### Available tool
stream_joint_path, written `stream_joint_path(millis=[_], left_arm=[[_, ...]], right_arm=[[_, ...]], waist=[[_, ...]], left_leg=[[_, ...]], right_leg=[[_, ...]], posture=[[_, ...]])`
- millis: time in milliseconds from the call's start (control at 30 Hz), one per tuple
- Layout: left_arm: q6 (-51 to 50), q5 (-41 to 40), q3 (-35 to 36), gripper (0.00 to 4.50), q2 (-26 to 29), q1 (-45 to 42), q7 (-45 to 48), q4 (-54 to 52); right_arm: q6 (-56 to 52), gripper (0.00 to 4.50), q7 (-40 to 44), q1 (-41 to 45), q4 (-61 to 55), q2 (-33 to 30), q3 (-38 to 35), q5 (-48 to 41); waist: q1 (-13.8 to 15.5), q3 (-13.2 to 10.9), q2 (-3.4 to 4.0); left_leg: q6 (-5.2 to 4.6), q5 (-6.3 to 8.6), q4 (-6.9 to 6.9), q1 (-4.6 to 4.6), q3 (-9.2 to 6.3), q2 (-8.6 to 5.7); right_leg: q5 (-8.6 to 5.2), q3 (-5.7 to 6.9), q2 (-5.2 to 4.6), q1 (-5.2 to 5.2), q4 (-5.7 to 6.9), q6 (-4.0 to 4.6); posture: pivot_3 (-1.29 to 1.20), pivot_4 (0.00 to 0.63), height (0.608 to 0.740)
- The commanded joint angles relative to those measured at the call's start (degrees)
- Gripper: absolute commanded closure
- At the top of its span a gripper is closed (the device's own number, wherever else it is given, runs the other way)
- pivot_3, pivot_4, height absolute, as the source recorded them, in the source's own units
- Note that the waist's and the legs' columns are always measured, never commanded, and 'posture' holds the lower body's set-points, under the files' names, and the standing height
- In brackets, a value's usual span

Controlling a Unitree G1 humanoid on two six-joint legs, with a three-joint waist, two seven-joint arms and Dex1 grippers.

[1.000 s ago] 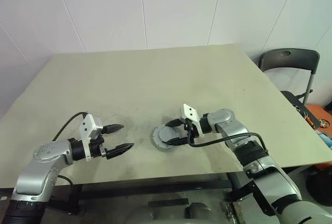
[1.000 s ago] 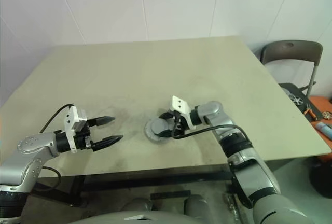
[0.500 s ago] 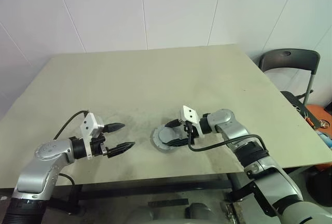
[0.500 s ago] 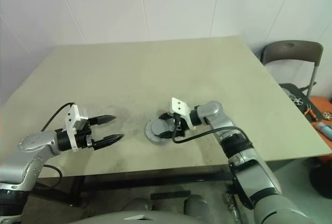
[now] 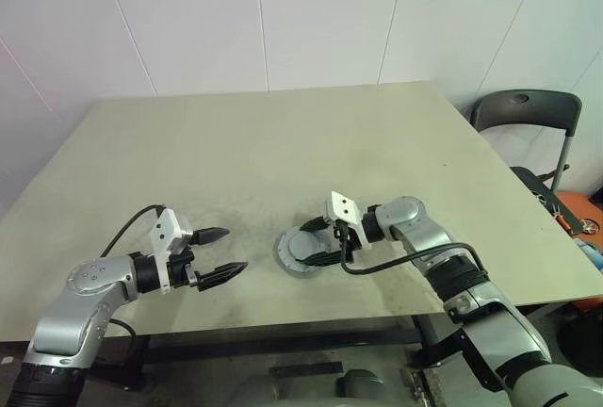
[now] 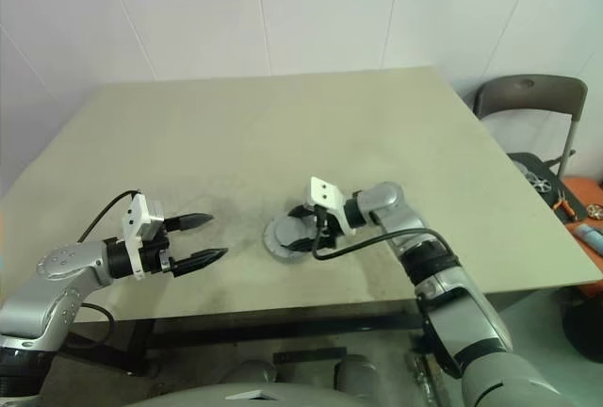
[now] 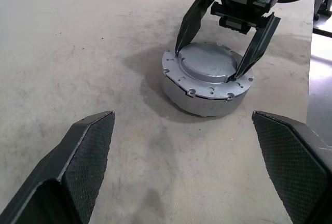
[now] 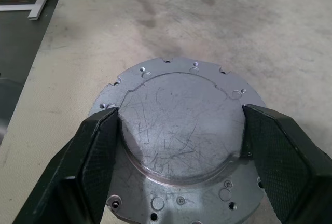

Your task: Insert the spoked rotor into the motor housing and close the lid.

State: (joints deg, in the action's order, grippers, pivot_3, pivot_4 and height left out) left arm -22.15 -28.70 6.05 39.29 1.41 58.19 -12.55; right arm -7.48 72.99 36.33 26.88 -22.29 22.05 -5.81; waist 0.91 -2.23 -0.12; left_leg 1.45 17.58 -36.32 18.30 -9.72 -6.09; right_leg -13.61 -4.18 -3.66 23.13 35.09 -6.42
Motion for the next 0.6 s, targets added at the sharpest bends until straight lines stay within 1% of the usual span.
stream_joint_path(millis=[33,133,200,233,367,600], left_arm=[[0.5,-0.5,0.8,0.00,0.2,-0.6,-0.2,-1.4],[0.7,-0.4,0.7,0.00,0.1,-0.7,-0.1,-1.2],[0.7,-0.4,0.7,0.00,0.1,-0.7,-0.1,-1.2],[0.7,-0.5,0.7,0.00,0.0,-0.7,0.0,-1.1],[0.7,-0.4,0.6,0.00,0.0,-0.9,0.0,-1.0],[0.8,-0.4,0.5,0.00,0.1,-1.2,0.2,-0.8]], right_arm=[[-0.6,1.10,-1.0,-2.5,3.5,-2.7,2.1,4.8],[-1.8,1.10,-1.1,-2.8,3.1,-2.7,1.8,4.4],[-2.4,0.35,-0.9,-3.1,2.2,-2.9,1.7,4.1],[-2.7,0.09,-0.7,-3.3,1.4,-3.0,1.6,3.8],[-2.9,0.04,-0.9,-3.7,-0.5,-3.2,1.3,3.5],[0.7,0.04,-3.5,-3.2,-2.4,-2.9,0.3,4.0]], waist=[[0.0,0.0,0.00],[0.0,0.0,0.00],[0.0,0.0,0.00],[0.0,0.0,0.00],[-0.2,0.0,-0.03],[-0.2,0.0,-0.03]], left_leg=[[0.00,0.00,-0.01,0.00,0.00,0.00],[0.00,0.00,-0.02,-0.01,0.00,0.00],[0.00,0.00,-0.01,-0.01,0.00,0.00],[0.00,0.00,-0.01,0.00,0.00,0.00],[0.00,0.00,0.03,0.00,0.00,0.02],[0.00,0.00,0.03,0.00,0.01,0.04]], right_leg=[[0.00,0.00,0.00,0.00,0.01,0.00],[-0.02,0.00,0.00,-0.01,0.01,0.01],[-0.01,0.00,0.00,0.00,0.01,0.01],[0.00,0.00,0.00,0.00,0.01,0.01],[-0.01,0.00,0.02,0.03,0.01,0.01],[-0.01,-0.01,0.04,0.05,0.03,-0.01]], posture=[[0.00,0.000,0.740],[0.00,0.000,0.740],[0.00,0.000,0.740],[0.00,0.000,0.740],[0.00,0.000,0.740],[0.00,0.000,0.740]])
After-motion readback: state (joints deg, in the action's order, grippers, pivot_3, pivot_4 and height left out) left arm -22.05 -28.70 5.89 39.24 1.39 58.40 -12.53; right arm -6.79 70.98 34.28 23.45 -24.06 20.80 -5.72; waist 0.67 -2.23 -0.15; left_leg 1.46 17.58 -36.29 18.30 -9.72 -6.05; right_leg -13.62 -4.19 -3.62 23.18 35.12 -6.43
